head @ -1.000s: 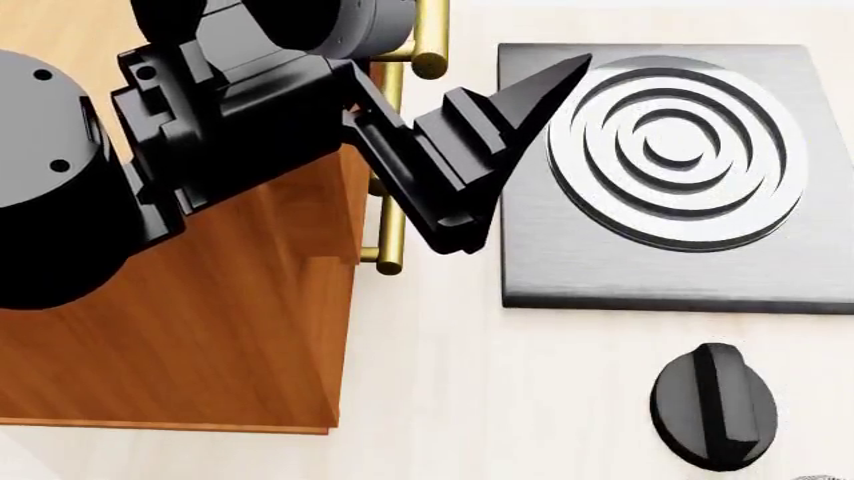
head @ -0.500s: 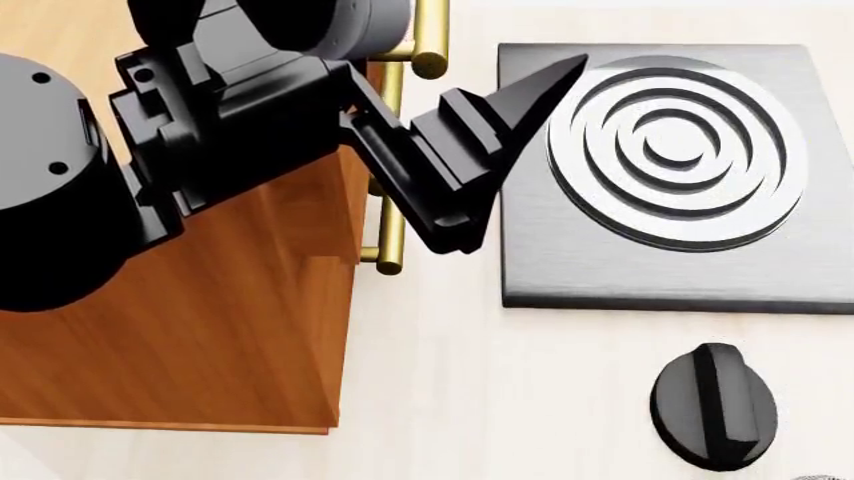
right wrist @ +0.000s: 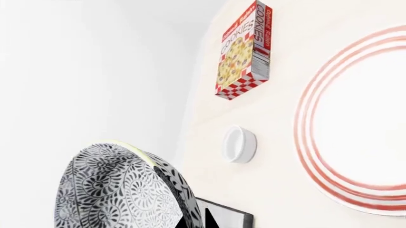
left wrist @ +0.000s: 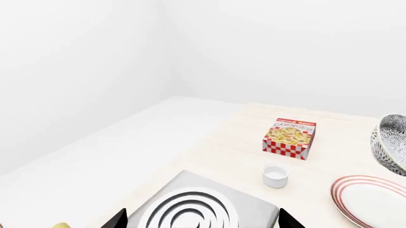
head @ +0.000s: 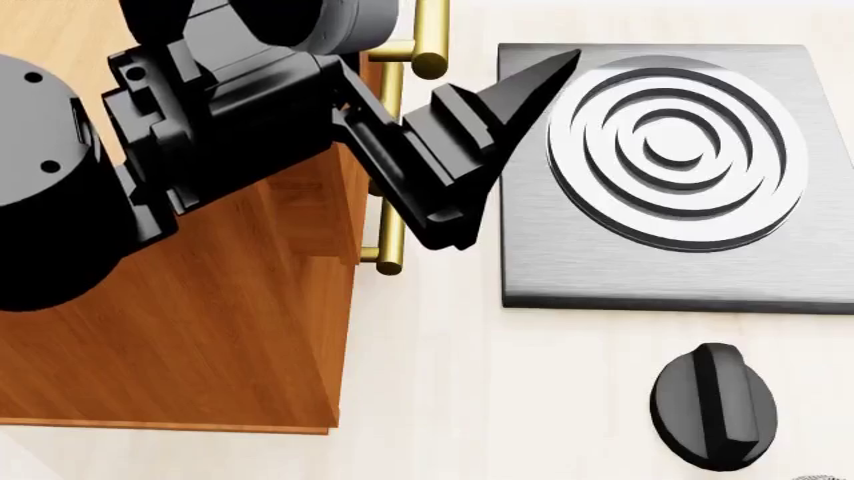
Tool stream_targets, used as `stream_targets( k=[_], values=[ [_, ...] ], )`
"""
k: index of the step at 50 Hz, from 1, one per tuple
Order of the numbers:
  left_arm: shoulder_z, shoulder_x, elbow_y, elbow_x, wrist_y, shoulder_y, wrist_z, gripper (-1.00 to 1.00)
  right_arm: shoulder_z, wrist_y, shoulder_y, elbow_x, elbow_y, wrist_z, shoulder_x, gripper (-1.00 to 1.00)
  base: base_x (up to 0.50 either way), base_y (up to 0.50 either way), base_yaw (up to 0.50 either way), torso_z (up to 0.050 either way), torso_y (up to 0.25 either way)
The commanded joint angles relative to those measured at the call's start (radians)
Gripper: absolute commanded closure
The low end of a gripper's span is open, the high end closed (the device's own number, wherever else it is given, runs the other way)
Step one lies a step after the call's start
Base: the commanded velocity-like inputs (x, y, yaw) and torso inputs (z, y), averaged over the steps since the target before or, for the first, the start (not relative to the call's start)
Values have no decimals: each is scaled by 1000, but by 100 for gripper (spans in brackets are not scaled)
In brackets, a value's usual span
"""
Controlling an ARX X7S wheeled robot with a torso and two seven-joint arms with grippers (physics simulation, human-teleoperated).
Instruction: Pick the akita bowl on the wooden cabinet and place it on the plate.
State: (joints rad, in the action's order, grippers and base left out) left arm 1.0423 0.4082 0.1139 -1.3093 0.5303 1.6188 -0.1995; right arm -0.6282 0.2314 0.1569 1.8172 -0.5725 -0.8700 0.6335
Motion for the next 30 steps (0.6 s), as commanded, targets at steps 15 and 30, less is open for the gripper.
stream_targets(
  k=[15,30],
  values=[
    [1,6,2,6,-6,-13,1,-100,-6,-1,-34,2,57,-53,37,100,0,0,0,0,1],
    [0,7,4,4,-4,-13,-1,-100,-27,-1,-25,4,79,-56,39,100,0,0,0,0,0]
  ],
)
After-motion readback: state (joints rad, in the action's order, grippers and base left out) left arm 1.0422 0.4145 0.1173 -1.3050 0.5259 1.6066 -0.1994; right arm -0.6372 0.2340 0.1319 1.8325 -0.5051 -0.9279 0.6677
